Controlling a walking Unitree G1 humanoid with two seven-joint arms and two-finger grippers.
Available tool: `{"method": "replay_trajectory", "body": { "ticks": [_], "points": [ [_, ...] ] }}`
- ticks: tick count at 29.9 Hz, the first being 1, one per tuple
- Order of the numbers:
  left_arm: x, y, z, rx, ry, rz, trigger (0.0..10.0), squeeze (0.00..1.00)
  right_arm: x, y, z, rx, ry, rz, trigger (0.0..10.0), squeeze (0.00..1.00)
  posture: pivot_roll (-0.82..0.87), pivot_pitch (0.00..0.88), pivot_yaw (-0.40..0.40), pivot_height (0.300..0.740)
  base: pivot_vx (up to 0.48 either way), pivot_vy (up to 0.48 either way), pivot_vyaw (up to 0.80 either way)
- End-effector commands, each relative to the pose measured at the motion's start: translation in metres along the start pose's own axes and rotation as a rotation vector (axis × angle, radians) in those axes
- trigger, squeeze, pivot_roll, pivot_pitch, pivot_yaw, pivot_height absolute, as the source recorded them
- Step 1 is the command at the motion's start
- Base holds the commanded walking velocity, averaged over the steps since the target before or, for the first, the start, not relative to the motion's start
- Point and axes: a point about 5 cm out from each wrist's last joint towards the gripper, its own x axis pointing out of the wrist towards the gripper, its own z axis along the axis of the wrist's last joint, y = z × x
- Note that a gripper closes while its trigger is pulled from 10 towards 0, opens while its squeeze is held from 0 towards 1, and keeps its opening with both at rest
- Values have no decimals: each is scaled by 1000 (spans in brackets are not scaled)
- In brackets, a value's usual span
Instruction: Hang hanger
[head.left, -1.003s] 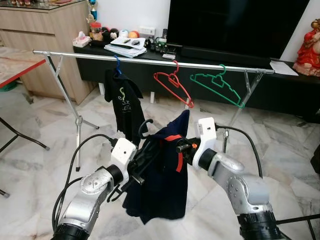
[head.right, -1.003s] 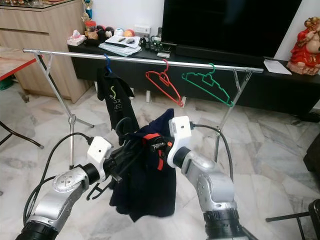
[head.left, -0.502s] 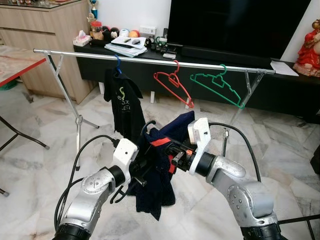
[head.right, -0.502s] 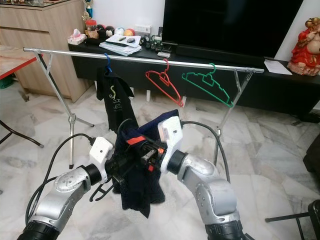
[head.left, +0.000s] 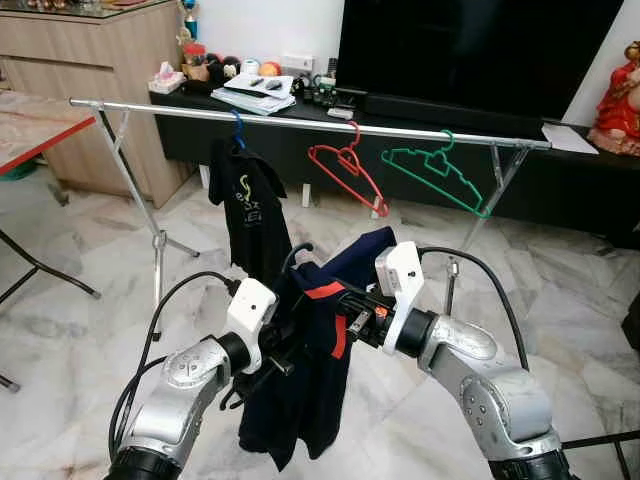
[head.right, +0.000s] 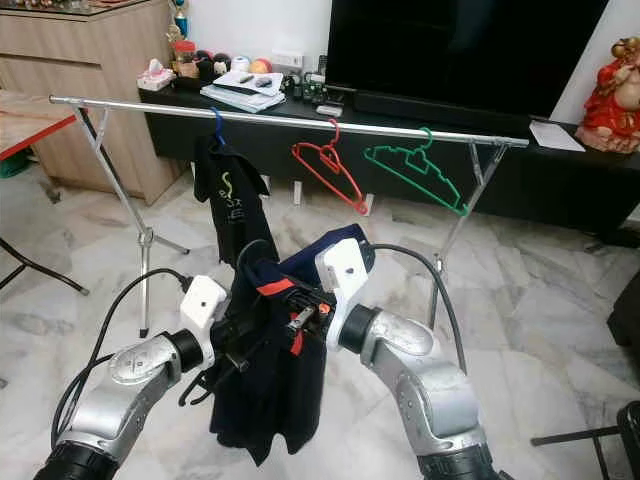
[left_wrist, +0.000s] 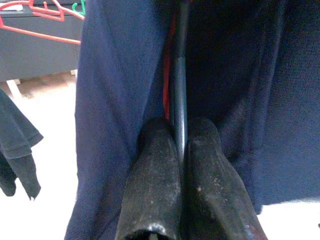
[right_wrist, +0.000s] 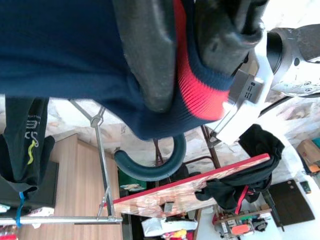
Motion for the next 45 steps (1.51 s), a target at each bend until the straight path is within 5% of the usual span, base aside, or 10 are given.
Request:
{"method": "replay_trajectory", "body": {
  "ticks": [1,31,36,37,38,39,42,45],
  "points": [
    [3,0,9,11,-32,-12,10000,0,2,0,5,-31,0,9,10000,1000,106,45,-76,740,0,0,0],
    [3,2,7,1,-30,8,10000,0,-16,-15,-2,-218,171,-38,10000,1000,98,43,-84,740,0,0,0],
    [2,1,6,2,-24,-1,10000,0,-25,-33,8,-257,163,-147,10000,965,97,44,-86,740,0,0,0],
    [2,1,6,3,-23,-4,10000,0,-25,-35,9,-259,161,-161,10000,765,94,43,-88,740,0,0,0],
    [0,0,4,12,-9,-25,10000,0,-29,-46,13,-284,165,-231,10000,0,94,43,-88,740,0,0,0],
    [-2,-2,1,21,6,-50,10000,0,-35,-59,15,-319,190,-310,10000,0,89,43,-88,740,0,0,0],
    [-4,-3,0,24,18,-66,10000,0,-39,-67,16,-355,221,-341,10000,0,90,43,-88,740,0,0,0],
    [-13,-2,-7,39,65,-106,10000,0,-47,-69,13,-457,303,-226,10000,0,93,42,-90,740,0,0,0]
  ]
}}
